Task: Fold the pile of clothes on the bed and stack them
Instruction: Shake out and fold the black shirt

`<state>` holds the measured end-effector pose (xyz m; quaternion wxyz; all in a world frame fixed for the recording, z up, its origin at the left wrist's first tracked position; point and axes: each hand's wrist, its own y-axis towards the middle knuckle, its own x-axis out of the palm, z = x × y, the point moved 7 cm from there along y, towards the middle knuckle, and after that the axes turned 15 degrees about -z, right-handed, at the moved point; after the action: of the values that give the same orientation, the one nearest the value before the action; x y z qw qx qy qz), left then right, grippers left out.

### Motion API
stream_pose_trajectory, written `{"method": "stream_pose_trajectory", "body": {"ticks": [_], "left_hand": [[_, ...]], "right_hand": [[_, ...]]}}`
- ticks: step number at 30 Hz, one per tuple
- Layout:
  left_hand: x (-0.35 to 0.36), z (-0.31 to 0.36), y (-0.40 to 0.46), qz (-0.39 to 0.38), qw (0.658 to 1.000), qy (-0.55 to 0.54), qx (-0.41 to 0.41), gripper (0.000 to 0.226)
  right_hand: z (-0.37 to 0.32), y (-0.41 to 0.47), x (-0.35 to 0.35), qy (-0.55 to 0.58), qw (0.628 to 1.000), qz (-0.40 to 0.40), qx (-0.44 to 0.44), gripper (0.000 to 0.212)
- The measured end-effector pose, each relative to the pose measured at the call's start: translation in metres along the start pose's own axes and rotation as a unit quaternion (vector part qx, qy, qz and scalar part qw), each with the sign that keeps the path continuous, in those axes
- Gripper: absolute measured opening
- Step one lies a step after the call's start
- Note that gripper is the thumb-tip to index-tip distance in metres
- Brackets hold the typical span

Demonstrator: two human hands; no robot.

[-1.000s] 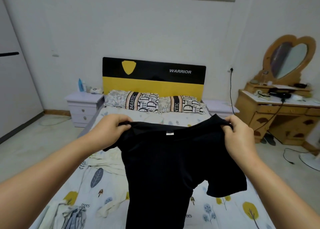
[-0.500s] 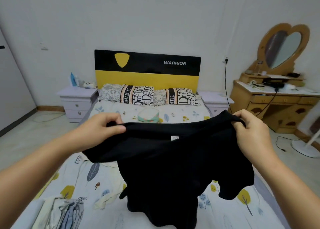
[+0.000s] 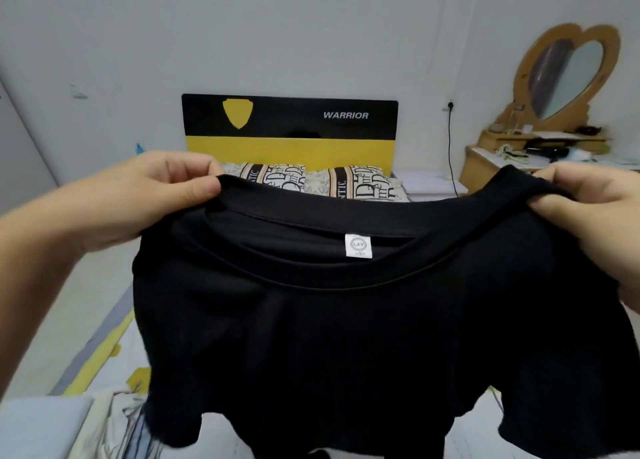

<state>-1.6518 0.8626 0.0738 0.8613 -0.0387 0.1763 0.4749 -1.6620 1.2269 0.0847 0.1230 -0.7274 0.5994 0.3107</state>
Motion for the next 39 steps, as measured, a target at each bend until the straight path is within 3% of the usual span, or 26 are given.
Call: {"method": "stream_pose_trajectory", "body": {"ticks": [2, 4, 5, 7, 10, 12, 19, 24, 32, 37, 39], "left_hand": [[0.002, -0.014, 0.01, -0.094, 0.994, -0.008, -0.047, 0.037], [0.009, -0.048, 0.02, -0.159, 0.976, 0.018, -0.149, 0.051], [0.014, -0.072, 0.024, -0.172, 0.963, 0.06, -0.201, 0.044], [0.022, -0.127, 0.035, -0.158, 0.929, 0.187, -0.279, 0.02], [0.043, -0.205, 0.046, -0.111, 0.886, 0.308, -0.328, 0.018], [0.058, -0.254, 0.048, -0.073, 0.881, 0.329, -0.332, 0.025], [0.085, -0.366, 0.057, 0.09, 0.9, 0.295, -0.309, 0.04], [0.084, -0.423, 0.081, 0.127, 0.886, 0.325, -0.305, 0.048], [0.068, -0.521, 0.137, 0.131, 0.887, 0.317, -0.309, 0.028], [0.047, -0.578, 0.169, 0.21, 0.879, 0.291, -0.314, 0.023], [0.049, -0.616, 0.174, 0.182, 0.875, 0.269, -0.359, 0.022]], "right_hand": [[0.012, 0.012, 0.005, 0.034, 0.999, -0.014, 0.02, 0.01], [0.036, 0.024, 0.024, 0.027, 0.998, -0.032, 0.057, 0.021], [0.053, 0.029, 0.038, 0.014, 0.996, -0.049, 0.079, 0.023], [0.091, 0.035, 0.074, -0.002, 0.989, -0.084, 0.122, 0.021], [0.158, 0.03, 0.13, -0.012, 0.977, -0.118, 0.176, 0.013], [0.204, 0.024, 0.16, -0.011, 0.968, -0.118, 0.221, 0.004], [0.324, 0.026, 0.241, -0.06, 0.933, -0.178, 0.305, 0.027], [0.376, 0.049, 0.27, -0.063, 0.944, -0.134, 0.296, 0.021], [0.448, 0.132, 0.308, -0.122, 0.953, -0.14, 0.238, 0.012], [0.499, 0.183, 0.331, -0.104, 0.962, -0.089, 0.237, 0.005], [0.53, 0.184, 0.35, -0.13, 0.94, -0.125, 0.29, 0.035]]}}
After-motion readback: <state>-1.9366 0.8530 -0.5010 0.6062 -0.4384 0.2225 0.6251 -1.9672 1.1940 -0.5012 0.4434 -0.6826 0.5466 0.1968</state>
